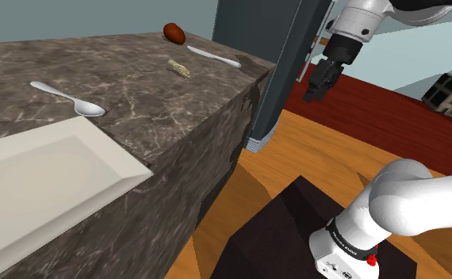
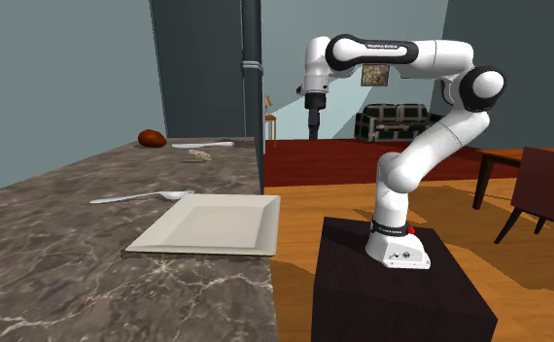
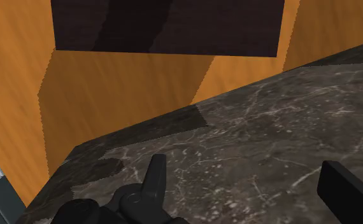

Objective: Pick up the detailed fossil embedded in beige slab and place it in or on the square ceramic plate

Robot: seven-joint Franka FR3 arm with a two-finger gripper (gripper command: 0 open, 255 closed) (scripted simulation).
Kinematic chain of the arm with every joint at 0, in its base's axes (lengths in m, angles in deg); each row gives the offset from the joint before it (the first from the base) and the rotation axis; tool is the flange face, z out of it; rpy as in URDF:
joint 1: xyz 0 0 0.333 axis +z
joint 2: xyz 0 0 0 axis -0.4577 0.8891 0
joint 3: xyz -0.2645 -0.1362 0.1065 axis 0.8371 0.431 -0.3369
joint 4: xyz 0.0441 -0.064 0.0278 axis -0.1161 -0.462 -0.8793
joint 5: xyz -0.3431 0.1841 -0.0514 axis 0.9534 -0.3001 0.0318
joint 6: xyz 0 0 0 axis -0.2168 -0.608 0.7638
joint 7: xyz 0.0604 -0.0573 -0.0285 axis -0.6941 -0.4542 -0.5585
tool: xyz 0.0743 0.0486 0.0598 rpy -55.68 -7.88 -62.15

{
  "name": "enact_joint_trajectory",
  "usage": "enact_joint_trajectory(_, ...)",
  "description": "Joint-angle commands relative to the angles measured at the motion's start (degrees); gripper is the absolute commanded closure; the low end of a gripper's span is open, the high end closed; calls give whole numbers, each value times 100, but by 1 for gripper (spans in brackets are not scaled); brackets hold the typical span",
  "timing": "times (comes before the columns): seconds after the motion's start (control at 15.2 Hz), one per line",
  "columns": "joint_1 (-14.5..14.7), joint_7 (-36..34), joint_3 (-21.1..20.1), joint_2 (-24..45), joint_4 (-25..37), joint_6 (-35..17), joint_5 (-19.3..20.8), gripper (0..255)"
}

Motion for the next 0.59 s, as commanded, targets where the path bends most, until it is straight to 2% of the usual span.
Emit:
enact_joint_trajectory(0.0, 0, 0, 0, 0, 0, 0, 0, 0)
enact_joint_trajectory(0.53, 530, 1125, 297, 875, -286, -2084, -552, 0)
